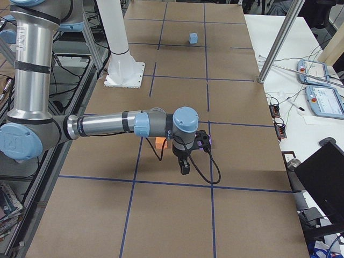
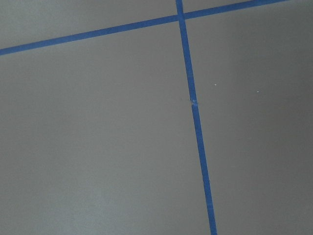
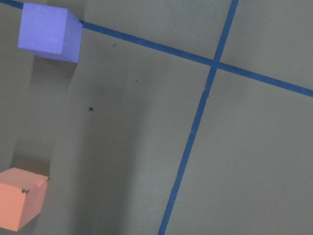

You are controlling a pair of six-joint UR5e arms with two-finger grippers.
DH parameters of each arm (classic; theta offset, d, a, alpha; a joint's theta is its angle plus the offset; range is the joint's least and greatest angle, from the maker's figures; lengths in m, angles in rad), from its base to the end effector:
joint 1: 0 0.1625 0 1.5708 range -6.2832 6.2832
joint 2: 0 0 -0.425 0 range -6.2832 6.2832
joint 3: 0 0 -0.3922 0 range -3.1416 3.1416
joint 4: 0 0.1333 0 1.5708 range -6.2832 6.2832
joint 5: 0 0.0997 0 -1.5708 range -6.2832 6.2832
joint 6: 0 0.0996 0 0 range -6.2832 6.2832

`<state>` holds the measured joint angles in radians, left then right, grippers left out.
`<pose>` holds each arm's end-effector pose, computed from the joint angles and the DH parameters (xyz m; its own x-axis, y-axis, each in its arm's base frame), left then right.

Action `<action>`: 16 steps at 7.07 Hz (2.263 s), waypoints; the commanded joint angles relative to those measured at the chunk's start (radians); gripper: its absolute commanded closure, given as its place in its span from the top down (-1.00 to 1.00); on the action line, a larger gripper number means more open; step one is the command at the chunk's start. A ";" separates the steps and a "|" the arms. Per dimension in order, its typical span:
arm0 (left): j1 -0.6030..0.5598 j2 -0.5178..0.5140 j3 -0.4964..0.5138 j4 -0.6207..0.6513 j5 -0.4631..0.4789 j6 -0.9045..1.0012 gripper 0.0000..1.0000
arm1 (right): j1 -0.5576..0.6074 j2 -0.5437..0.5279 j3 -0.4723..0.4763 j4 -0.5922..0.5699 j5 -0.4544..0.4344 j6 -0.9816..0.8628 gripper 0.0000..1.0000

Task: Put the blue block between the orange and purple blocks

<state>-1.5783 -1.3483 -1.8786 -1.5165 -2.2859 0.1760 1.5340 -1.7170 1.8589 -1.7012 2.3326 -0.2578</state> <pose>-0.0710 -0.3985 0.6157 0.7448 0.1894 -0.6398 -0.1248 0.9815 0.1453 0.0488 -0.4289 0.5984 0.6895 -0.2882 0.6644 0.2199 0.9574 0.1871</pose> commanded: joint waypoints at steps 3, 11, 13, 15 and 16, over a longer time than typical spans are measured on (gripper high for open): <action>0.009 -0.068 -0.002 -0.143 -0.205 -0.097 1.00 | 0.012 0.000 0.011 0.000 0.001 0.011 1.00; 0.527 -0.246 0.007 -0.283 0.101 -1.072 1.00 | 0.012 -0.016 0.108 0.014 0.008 0.104 1.00; 0.639 -0.363 0.099 -0.284 0.120 -1.145 1.00 | 0.012 -0.024 0.105 0.014 0.010 0.104 1.00; 0.644 -0.351 0.105 -0.284 0.123 -1.136 1.00 | 0.012 -0.035 0.103 0.012 0.010 0.104 1.00; 0.647 -0.356 0.116 -0.283 0.123 -1.139 1.00 | 0.012 -0.033 0.102 0.012 0.011 0.104 1.00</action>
<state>-0.9369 -1.7015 -1.7741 -1.8005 -2.1639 -0.9609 1.5463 -1.7480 1.9618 -1.6887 2.3427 -0.1534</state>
